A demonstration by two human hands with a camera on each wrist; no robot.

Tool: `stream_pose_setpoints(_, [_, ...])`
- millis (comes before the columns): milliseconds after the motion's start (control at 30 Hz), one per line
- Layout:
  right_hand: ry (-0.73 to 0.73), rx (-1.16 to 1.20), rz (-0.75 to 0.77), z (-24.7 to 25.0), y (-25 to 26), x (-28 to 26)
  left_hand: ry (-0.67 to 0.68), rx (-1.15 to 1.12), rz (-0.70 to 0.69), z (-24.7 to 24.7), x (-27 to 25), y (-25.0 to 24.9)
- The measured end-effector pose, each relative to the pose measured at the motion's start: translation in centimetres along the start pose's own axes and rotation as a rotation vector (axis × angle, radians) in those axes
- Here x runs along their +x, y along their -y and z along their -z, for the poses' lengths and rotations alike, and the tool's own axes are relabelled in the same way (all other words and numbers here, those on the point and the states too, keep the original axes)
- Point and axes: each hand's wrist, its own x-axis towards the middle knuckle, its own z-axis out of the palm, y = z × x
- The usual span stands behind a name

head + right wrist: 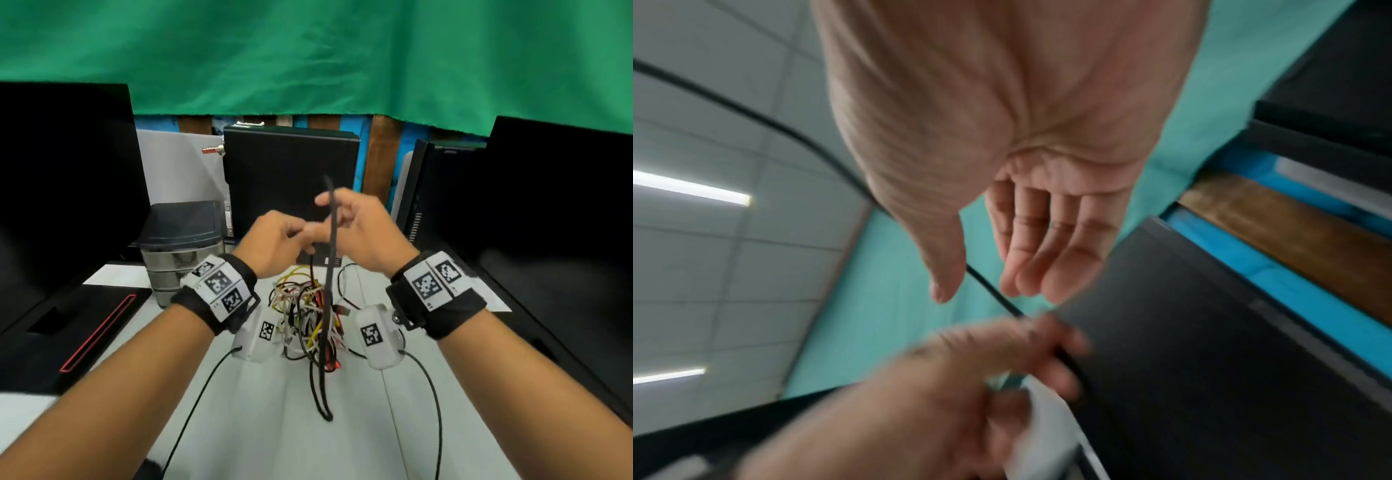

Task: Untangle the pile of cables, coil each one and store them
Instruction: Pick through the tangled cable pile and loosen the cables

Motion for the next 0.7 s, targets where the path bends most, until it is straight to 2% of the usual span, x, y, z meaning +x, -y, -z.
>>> stream_pose_setpoints(133, [0.233, -0.155, -0.15, -2.2, -4.0, -1.3, -0.013, 0.088, -0.13, 2.0, 0.4, -3.1])
stream_pose_setpoints(267, [0.229, -0.29, -0.185, -4.4, -5.9, -1.5, -0.244, -0.13, -0.235, 3.8, 0.6, -6.5])
stream_pose_setpoints(333, [0.286, -0.392, -0.188, -4.3, -5.6, -1.2, -0.23, -0.202, -0.279, 3.9, -0.2, -6.9])
stream_pose_setpoints(400, [0.29, -0.427, -0.159, -3.3, -4.4, -0.7, -0.13, -0.204, -0.218, 3.1, -1.1, -5.3])
stream_pose_setpoints(500, [0.157, -0.345, -0.089, -1.4, -1.9, 0.6, 0.041, -0.188, 0.004, 1.1, -1.6, -0.6])
stream_pose_setpoints(567, [0.054, -0.261, -0.037, -0.2, 0.3, 1.6, 0.102, -0.235, 0.109, -0.5, -1.9, 1.6])
stream_pose_setpoints(633, [-0.04, -0.201, 0.063, 0.5, 2.8, 2.1, 0.108, -0.268, 0.137, -2.2, -2.0, 2.7])
stream_pose_setpoints(700, [-0.182, -0.118, 0.197, 0.8, 5.3, 2.1, 0.16, -0.198, 0.128, -3.8, -2.0, 3.6])
